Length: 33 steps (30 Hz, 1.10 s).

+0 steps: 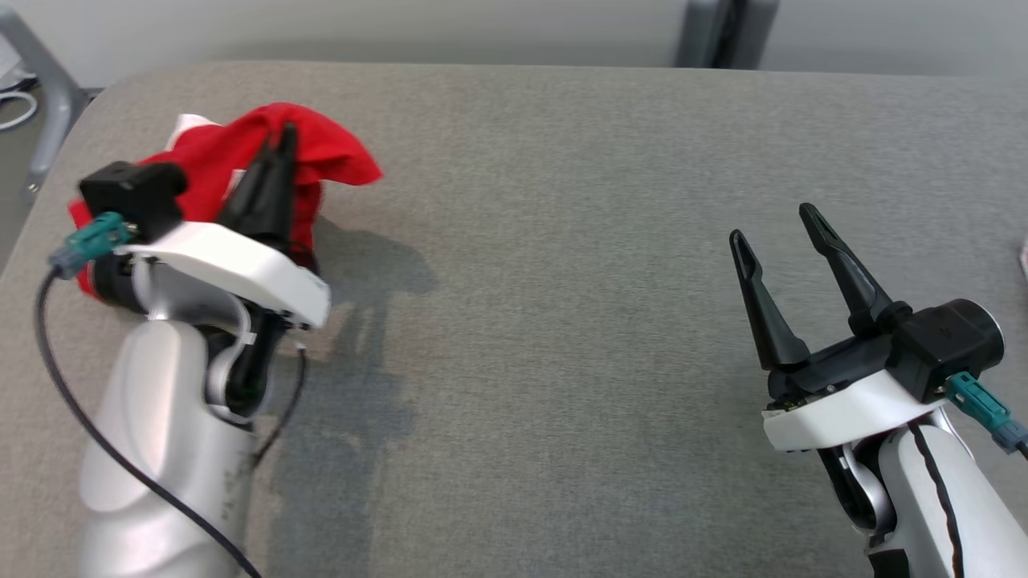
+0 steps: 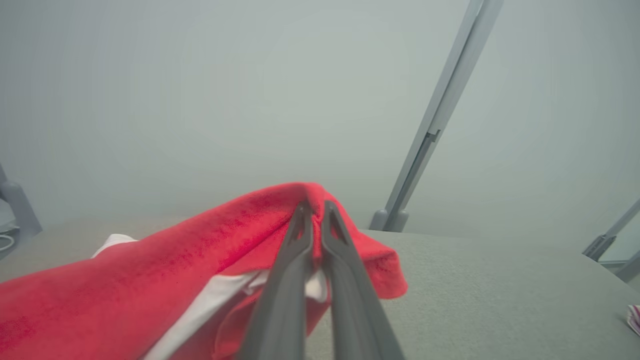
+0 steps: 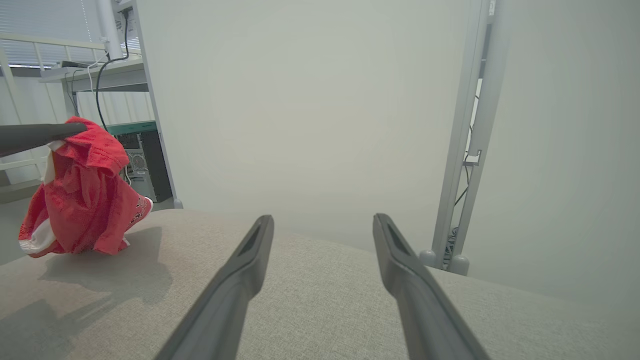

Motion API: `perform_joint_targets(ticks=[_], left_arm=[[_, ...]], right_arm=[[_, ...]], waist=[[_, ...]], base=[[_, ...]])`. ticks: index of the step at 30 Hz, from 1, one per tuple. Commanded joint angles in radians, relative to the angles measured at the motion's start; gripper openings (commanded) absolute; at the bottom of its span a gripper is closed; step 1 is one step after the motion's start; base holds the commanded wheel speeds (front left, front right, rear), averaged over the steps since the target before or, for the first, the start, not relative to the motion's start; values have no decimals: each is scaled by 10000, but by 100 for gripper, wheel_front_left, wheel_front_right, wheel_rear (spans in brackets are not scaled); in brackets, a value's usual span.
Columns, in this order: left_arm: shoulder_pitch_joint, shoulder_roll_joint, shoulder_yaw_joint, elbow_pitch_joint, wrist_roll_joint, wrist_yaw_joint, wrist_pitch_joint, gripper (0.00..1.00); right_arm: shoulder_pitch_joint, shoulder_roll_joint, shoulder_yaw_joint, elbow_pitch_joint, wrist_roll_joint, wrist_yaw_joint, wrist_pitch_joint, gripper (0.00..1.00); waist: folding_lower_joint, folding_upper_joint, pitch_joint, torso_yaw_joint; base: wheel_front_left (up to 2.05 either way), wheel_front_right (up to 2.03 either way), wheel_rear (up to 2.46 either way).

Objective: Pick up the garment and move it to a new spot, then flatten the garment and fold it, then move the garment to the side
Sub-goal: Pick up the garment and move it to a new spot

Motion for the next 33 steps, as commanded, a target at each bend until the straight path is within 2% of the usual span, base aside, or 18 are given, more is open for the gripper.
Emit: perform_joint_targets(ticks=[1, 9, 13, 18, 20, 21, 22, 27, 33], left_arm=[[191, -150, -223, -469, -43, -26, 169, 0], [440, -597, -2004, -2180, -228, 639, 762, 0], [118, -614, -2970, -2374, -304, 1089, 585, 0], [-112, -610, -4435, -1946, -354, 1434, 611, 0], [-183, -615, -5024, -1532, -51, 1440, 749, 39], [-195, -616, -5231, -1355, 12, 1442, 753, 78], [-174, -611, -5435, -1170, 79, 1448, 791, 100], [-49, -608, -6008, -542, 37, 1307, 841, 100], [36, -523, -5532, -517, -180, 1593, -19, 100]], right_arm=[[128, -1, -39, 14, 40, -8, -69, 100], [-89, 244, -198, -184, 39, -8, -73, 100], [-187, 424, -427, -341, 6, -8, -74, 100], [-213, 574, -760, -447, 29, -8, -75, 100], [-210, 624, -888, -465, 43, -8, -76, 100], [-211, 647, -927, -475, 54, -8, -76, 100], [-206, 680, -957, -485, 54, -8, -76, 100], [-154, 757, -1113, -487, 2, -8, -76, 100], [22, 689, -1059, -414, -97, -8, -77, 100]], waist=[[0, 0, -219, -318], [0, 0, -113, -1670], [0, 0, 129, -2469], [0, 0, 387, -3259], [0, 0, 461, -3470], [0, 0, 488, -3550], [0, 0, 505, -3619], [0, 0, 480, -3656], [0, 0, 155, -3124]], base=[[0, 0, 0], [0, 0, 0], [0, 0, 0], [0, 0, 0], [0, 0, 0], [0, 0, 0], [0, 0, 0], [0, 0, 0], [0, 0, 0]])
